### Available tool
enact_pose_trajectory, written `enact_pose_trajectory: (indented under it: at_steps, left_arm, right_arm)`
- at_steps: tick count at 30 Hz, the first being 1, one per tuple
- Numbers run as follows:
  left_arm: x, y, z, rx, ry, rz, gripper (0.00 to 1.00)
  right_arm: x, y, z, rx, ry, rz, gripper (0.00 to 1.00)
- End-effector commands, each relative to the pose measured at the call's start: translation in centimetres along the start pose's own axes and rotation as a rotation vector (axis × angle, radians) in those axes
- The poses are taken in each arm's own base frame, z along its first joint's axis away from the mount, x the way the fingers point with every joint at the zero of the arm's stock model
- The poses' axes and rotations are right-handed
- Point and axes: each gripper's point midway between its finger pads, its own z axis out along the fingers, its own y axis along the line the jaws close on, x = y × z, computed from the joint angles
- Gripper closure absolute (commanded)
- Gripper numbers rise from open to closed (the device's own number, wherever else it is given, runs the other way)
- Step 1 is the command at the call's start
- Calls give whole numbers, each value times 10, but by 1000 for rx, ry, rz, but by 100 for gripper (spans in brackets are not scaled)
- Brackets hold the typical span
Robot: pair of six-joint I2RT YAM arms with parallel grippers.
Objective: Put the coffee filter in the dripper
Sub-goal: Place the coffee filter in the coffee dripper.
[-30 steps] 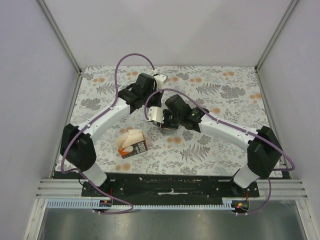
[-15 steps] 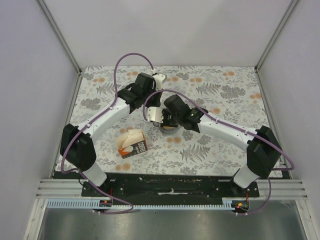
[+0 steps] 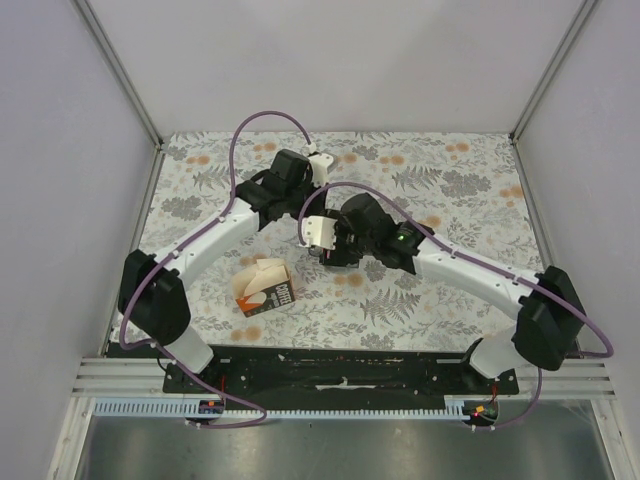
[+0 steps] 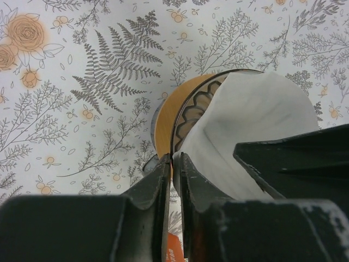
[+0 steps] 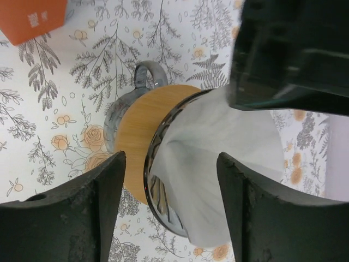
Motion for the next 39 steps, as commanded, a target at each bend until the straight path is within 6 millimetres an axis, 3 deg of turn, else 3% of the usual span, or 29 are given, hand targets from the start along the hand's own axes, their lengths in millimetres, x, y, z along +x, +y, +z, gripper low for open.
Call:
enact_pose_trajectory:
  at_steps: [1, 4, 15, 19, 22, 26, 32, 39]
  left_arm:
    - [-8, -14, -13, 42, -29, -2, 80]
    - [-15, -15, -17, 42, -46, 9, 75]
    - [-24, -20, -29, 66, -72, 34, 54]
    - [-33, -23, -34, 71, -91, 44, 50]
    - [-41, -19, -37, 49, -111, 44, 49]
    - [-50, -10, -41, -5, -135, 37, 47]
    - [-52, -3, -46, -38, -148, 9, 46]
    - [-41, 3, -47, -38, -130, -137, 46]
  right_arm:
    - [-37, -17, -30, 71, -169, 1, 21]
    - [-43, -16, -43, 82, -216, -2, 16]
    - [-40, -20, -102, 84, -394, 104, 14]
    - [-48, -30, -121, 109, -470, 172, 12]
    - [-51, -52, -127, 172, -483, 330, 12]
    - [-47, -69, -106, 148, -367, 574, 40]
    - [-34, -75, -72, 120, -229, 720, 76]
    - [-9, -59, -35, 72, -85, 805, 100]
